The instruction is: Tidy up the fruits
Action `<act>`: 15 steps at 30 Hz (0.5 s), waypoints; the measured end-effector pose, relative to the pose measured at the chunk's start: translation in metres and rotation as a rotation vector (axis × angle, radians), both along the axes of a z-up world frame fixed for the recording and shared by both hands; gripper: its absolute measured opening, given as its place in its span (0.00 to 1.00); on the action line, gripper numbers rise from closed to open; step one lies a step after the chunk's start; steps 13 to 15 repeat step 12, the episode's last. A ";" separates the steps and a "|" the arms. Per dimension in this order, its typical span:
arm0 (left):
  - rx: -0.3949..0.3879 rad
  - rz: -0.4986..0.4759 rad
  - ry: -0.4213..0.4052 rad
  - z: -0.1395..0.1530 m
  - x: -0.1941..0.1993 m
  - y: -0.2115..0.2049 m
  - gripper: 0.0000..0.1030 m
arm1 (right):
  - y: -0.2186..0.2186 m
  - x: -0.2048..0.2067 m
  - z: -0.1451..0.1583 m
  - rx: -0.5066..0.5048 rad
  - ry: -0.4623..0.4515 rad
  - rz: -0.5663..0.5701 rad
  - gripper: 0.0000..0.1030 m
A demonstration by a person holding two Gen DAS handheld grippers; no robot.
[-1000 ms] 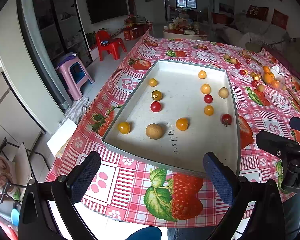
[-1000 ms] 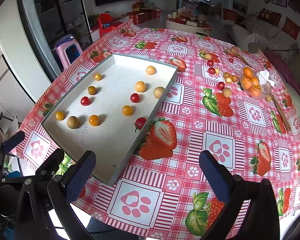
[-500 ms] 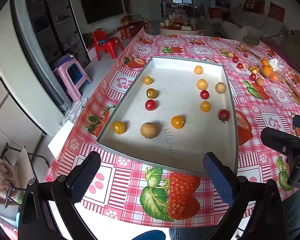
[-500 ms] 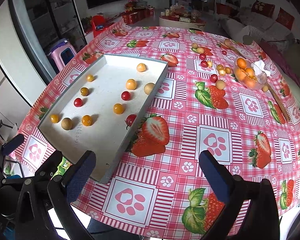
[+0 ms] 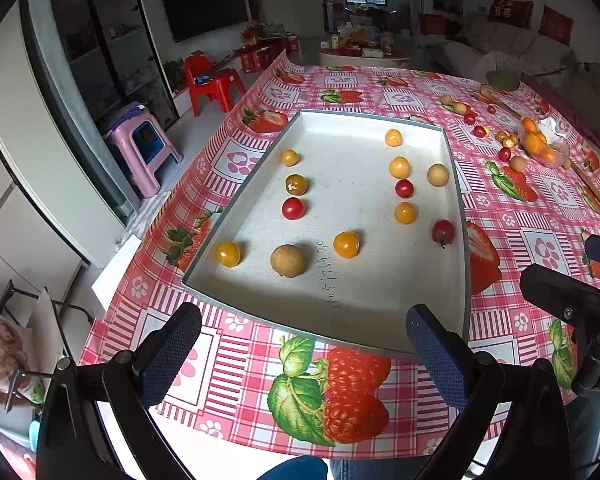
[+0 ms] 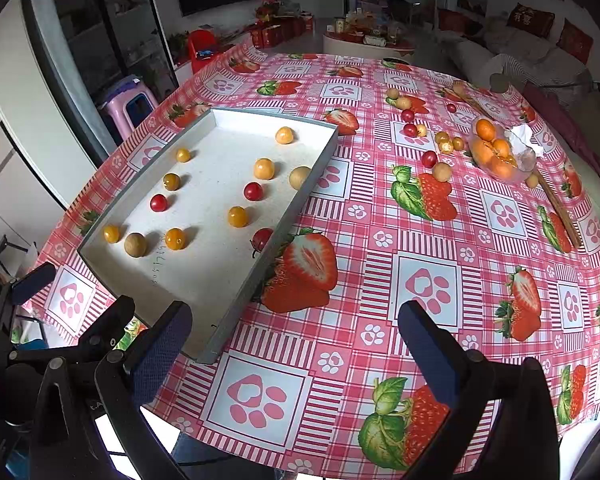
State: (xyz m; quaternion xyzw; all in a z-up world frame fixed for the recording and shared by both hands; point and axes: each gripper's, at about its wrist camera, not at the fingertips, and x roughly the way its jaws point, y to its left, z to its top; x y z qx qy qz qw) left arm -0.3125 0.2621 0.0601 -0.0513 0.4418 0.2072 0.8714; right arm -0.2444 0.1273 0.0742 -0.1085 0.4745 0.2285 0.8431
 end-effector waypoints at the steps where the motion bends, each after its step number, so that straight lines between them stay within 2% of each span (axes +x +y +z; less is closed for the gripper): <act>1: -0.009 0.001 0.002 -0.001 0.001 0.001 1.00 | 0.000 0.000 0.000 0.000 0.000 0.001 1.00; 15: -0.024 0.019 -0.017 -0.002 -0.001 0.008 1.00 | 0.006 0.004 -0.004 -0.013 0.005 0.037 1.00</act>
